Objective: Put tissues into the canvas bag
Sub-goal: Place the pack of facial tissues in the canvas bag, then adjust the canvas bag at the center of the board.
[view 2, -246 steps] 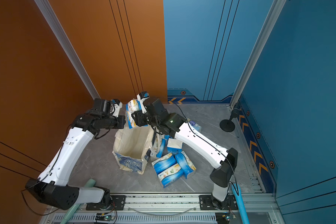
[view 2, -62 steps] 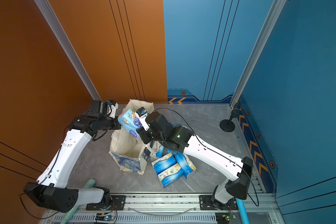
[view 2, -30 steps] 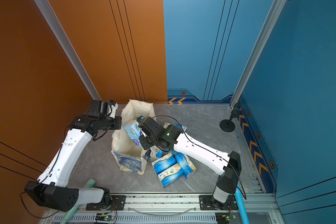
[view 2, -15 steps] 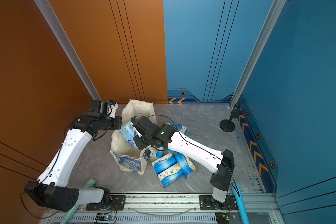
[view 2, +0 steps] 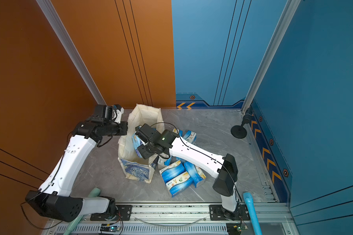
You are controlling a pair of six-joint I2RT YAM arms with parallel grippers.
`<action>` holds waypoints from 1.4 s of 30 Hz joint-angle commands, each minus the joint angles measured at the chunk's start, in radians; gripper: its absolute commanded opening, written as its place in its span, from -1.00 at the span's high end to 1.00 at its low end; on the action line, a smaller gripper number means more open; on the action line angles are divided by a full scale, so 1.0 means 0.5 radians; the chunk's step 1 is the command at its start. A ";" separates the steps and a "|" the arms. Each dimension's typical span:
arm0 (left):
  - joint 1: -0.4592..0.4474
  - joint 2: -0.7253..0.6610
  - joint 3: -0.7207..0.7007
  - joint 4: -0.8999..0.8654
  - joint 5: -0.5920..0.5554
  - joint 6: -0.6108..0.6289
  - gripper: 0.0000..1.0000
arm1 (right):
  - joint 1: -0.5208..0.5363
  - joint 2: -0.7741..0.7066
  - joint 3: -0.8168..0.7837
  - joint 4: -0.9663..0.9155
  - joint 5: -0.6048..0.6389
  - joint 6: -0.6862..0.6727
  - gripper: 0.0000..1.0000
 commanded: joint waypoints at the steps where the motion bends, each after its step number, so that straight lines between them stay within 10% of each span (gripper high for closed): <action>1: 0.014 0.011 0.062 0.064 0.006 0.015 1.00 | -0.009 -0.030 0.076 -0.065 -0.037 -0.056 -0.32; 16: 0.015 0.014 0.052 0.115 0.044 0.057 1.00 | -0.467 -0.363 0.103 0.078 -0.012 -0.177 -0.28; 33: 0.005 0.201 0.160 0.123 0.054 0.086 1.00 | -0.833 0.347 0.727 0.116 -0.233 -0.172 -0.21; 42: 0.012 0.261 0.182 0.125 0.037 0.119 1.00 | -0.879 0.489 0.731 0.208 -0.289 -0.088 0.39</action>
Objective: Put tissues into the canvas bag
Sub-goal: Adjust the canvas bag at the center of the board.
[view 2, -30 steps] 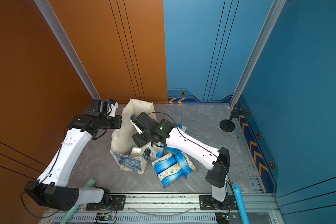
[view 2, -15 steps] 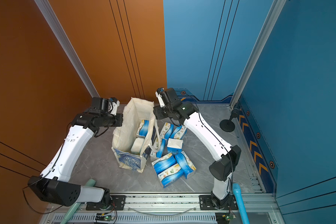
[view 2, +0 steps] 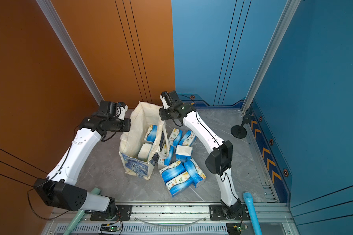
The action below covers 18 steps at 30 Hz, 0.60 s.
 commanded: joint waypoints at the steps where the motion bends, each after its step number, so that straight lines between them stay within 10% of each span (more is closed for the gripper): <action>1: 0.014 0.053 0.079 0.071 0.018 0.038 1.00 | 0.001 -0.060 -0.056 0.045 -0.002 0.022 0.45; 18: -0.002 0.492 0.620 0.072 0.025 0.117 1.00 | 0.144 -0.821 -0.933 0.286 0.425 -0.009 0.55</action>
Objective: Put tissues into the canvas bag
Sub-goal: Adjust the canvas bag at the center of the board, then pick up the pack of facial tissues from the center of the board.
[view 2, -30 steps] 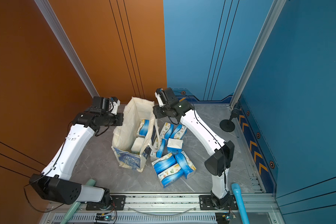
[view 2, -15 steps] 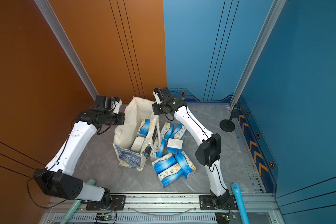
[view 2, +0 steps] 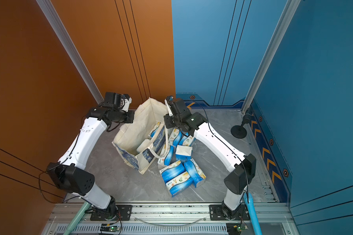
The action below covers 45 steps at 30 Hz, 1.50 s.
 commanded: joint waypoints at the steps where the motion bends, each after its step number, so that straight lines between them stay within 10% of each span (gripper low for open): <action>1: -0.002 0.103 0.169 0.072 0.029 0.033 1.00 | -0.008 -0.008 -0.068 0.022 0.086 0.015 0.55; 14: -0.056 0.198 0.273 0.074 -0.048 0.099 1.00 | -0.131 0.030 -0.058 0.102 -0.025 0.091 0.17; 27: -0.042 0.124 0.360 0.072 -0.270 0.163 0.27 | -0.294 0.002 -0.095 0.093 -0.107 0.099 0.16; 34: -0.061 -0.008 0.436 0.073 -0.484 0.200 0.47 | -0.509 -0.209 -0.493 0.183 -0.244 0.194 0.11; 45: -1.061 -0.882 -0.289 0.013 -0.840 -0.011 0.55 | -0.953 -0.682 -1.202 0.212 -0.299 0.222 0.09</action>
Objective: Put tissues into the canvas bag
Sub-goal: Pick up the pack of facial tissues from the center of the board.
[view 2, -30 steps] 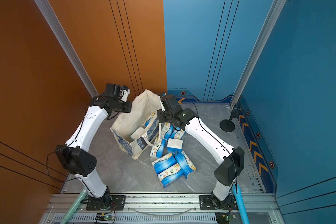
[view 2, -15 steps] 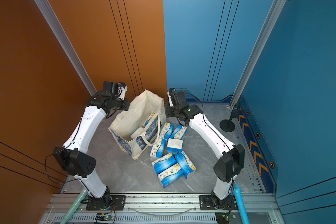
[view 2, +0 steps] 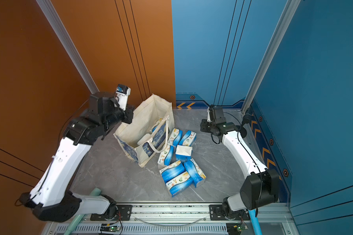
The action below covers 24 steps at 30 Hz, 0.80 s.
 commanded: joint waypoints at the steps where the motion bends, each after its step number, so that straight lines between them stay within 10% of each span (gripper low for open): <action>1: -0.354 -0.124 -0.318 -0.094 -0.176 -0.181 0.56 | -0.034 -0.108 -0.115 -0.022 -0.050 0.005 0.04; 8: -1.110 0.149 -0.554 -0.178 -0.353 -0.518 0.59 | -0.121 -0.111 -0.233 -0.031 -0.179 0.026 -0.02; 24: -1.283 0.812 -0.629 -0.183 0.423 -0.665 0.44 | -0.124 -0.286 -0.368 -0.020 -0.222 0.030 -0.04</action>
